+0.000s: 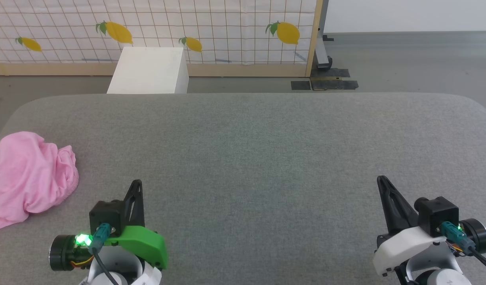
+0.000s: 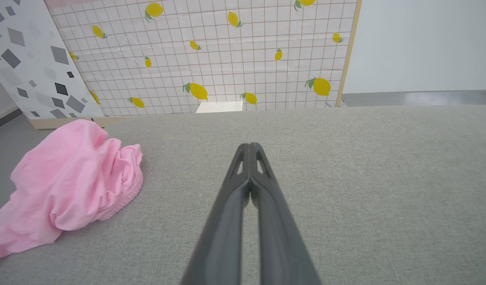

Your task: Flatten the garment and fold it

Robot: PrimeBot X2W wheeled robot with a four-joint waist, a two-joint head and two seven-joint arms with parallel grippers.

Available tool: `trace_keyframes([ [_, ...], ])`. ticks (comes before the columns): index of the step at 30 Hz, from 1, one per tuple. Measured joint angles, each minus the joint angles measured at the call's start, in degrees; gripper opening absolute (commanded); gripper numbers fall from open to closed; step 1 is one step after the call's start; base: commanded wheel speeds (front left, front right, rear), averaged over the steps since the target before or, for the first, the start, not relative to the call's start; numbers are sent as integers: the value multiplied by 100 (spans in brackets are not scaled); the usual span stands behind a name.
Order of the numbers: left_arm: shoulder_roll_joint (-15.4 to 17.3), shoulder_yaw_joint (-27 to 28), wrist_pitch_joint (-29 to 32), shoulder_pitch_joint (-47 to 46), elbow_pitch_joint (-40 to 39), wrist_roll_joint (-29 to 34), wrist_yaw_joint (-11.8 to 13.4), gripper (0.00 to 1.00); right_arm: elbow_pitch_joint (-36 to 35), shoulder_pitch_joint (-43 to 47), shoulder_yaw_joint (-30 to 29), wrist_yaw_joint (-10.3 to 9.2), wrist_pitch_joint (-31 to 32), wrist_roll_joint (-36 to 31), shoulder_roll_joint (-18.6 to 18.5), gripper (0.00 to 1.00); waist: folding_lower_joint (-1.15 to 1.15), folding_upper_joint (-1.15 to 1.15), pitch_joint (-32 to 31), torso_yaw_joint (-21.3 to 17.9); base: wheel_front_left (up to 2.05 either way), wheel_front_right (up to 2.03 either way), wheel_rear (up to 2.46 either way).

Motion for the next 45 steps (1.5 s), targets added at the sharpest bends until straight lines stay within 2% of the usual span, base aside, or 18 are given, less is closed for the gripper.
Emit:
trace_keyframes([
  [26,0,1,0,0,0,0,0,0,0,-1,0,0,0,0,0,0,0,0,0,0,0,0,0],
  [27,0,1,0,0,0,0,0,100,0,0,0,0,0,0,0,100,0,0,0,0,0,0,0],
  [28,2,-5,0,-1,1,-11,0,0,0,3,-1,1,-1,1,0,0,0,0,0,0,0,0,0],
  [29,2,-13,0,-1,1,-18,0,100,0,3,-2,1,-1,2,0,100,0,0,0,0,0,0,0],
  [45,2,-138,-111,-14,129,-79,2,100,14,3,-45,1,-83,11,0,100,0,0,-3,3,0,0,0],
])
